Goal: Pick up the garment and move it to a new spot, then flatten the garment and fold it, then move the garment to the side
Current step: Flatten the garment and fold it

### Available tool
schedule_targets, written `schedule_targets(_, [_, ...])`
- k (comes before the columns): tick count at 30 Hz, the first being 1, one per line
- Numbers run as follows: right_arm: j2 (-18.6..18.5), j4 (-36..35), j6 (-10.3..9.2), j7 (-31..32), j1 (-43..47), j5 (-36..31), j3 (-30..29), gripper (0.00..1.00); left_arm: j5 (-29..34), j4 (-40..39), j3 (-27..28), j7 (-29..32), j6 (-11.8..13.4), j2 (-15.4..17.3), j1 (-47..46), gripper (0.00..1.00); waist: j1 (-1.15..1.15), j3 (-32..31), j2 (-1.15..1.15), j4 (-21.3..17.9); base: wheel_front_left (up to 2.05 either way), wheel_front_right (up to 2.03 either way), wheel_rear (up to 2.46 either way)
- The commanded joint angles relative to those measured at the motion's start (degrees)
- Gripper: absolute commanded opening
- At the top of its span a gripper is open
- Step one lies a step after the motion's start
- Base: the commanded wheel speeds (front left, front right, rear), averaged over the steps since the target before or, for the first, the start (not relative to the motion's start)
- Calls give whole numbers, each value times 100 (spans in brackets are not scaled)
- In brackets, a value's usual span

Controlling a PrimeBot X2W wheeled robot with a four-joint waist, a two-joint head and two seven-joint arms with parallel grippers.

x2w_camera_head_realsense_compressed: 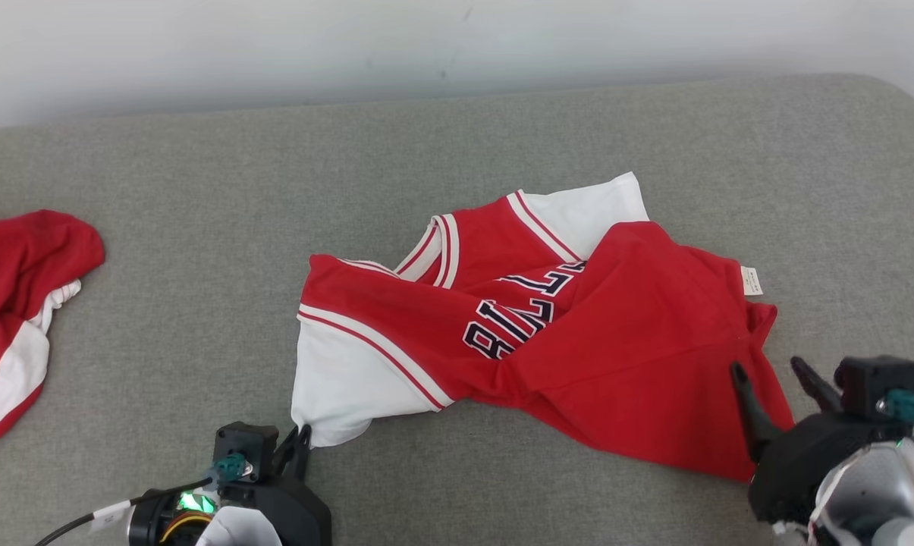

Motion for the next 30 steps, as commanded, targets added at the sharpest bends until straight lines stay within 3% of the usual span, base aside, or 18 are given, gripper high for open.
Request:
schedule_targets(1, [-84,33,4,47,-131,85,-38,100,-55,18,-9,-22,24,-10,80,0,0,6,0,7,0,0,0])
schedule_targets(8, [-468,851,4,322,-725,284,-136,100,-60,-26,-79,-83,2,-57,-45,0,0,78,0,139,0,0,0])
schedule_targets(16, [-742,1800,4,75,-1179,587,62,100,-95,-6,-100,-102,4,3,-33,0,0,139,0,245,0,0,0])
schedule_targets(23, [-863,2220,4,-70,-1321,814,299,98,-131,-19,-106,-116,37,38,-21,0,0,155,0,289,0,0,0])
schedule_targets(26, [-854,2297,4,-109,-1329,849,376,65,-136,-29,-109,-118,48,54,-7,0,0,144,0,296,0,0,0])
schedule_targets(27, [-847,2302,4,-117,-1318,843,398,48,-142,-32,-108,-124,50,57,0,0,0,137,0,296,0,0,0])
schedule_targets(28, [-840,2292,4,-128,-1303,858,422,41,-149,-35,-108,-131,50,57,8,0,0,129,0,295,0,0,0])
schedule_targets(29, [-833,2270,4,-151,-1283,877,447,27,-152,-34,-114,-131,54,58,18,0,0,120,0,294,0,0,0])
schedule_targets(30, [-828,2248,4,-160,-1258,883,459,24,-161,-39,-117,-130,63,57,26,0,0,111,0,291,0,0,0])
